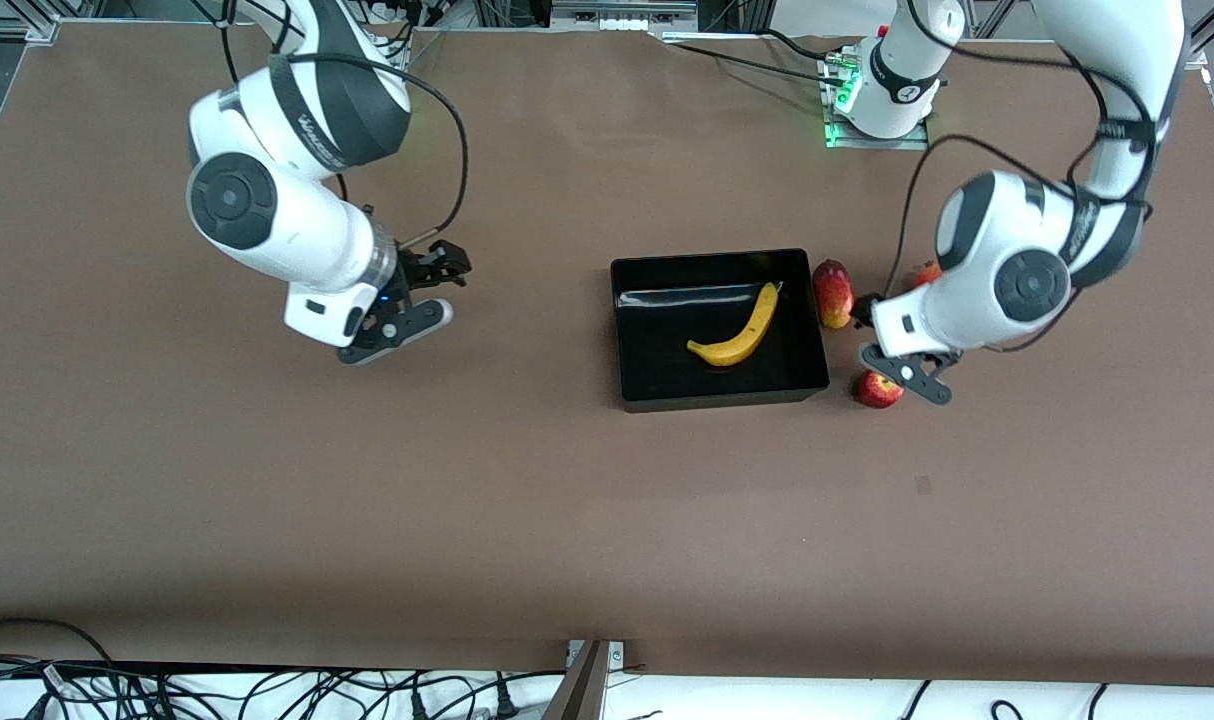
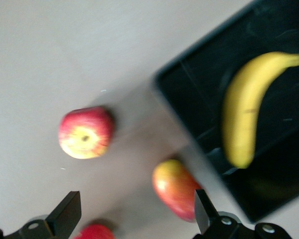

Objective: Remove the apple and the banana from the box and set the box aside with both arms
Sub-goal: 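Reach the left gripper into the tray while the right gripper approaches, then grasp the yellow banana in the tray with the left gripper, then lift the banana out and set it beside the apple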

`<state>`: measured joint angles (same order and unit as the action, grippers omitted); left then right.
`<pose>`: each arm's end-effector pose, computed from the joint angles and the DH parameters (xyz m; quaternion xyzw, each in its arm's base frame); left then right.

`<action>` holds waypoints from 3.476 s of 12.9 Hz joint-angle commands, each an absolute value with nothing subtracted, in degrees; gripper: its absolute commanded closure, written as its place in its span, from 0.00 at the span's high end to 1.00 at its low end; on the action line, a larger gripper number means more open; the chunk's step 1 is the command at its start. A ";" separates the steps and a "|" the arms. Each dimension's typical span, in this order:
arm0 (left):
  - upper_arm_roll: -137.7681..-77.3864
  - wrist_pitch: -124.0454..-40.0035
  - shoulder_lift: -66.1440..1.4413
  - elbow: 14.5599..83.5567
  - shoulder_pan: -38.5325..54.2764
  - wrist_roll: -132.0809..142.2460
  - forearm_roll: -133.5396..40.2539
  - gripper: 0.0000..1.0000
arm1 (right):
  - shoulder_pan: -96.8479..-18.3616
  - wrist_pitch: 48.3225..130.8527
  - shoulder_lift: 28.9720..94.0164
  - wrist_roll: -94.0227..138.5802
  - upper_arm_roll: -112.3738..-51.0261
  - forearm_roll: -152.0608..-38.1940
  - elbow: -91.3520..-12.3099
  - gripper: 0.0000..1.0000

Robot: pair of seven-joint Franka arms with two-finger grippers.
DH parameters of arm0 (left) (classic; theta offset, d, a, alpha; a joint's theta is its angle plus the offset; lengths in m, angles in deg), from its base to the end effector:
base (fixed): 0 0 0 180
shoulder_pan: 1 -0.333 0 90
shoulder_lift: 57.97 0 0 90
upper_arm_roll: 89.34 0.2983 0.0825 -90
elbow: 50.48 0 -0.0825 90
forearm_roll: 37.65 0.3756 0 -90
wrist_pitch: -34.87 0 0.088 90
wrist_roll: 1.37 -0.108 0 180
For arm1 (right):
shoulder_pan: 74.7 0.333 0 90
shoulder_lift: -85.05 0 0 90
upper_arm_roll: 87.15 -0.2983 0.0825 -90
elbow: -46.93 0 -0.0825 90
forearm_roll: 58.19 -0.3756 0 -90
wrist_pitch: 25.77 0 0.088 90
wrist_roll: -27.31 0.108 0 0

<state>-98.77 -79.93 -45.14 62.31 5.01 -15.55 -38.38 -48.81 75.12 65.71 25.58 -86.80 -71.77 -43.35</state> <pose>0.5462 -0.1493 0.3329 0.9632 -0.2510 -0.0931 0.0228 0.5588 0.2907 0.4209 -0.9696 -0.2033 0.0973 0.0950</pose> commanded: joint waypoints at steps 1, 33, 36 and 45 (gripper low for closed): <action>-98.30 -78.33 -47.87 64.48 13.03 -4.49 -39.23 1.00 | -47.81 76.44 64.04 24.85 -86.36 -73.31 -41.93 1.00; -98.13 -104.97 -31.85 72.39 21.06 -5.31 -37.83 0.00 | -48.34 68.10 68.87 24.50 -79.85 -60.92 -37.18 1.00; -98.30 -97.53 -37.57 70.91 19.83 -5.15 -38.70 0.00 | -48.34 68.10 68.79 24.50 -79.86 -60.92 -37.18 1.00; -98.30 -77.81 -45.40 61.41 12.02 -5.05 -42.49 0.00 | -48.34 68.10 68.79 24.67 -80.12 -61.18 -37.18 1.00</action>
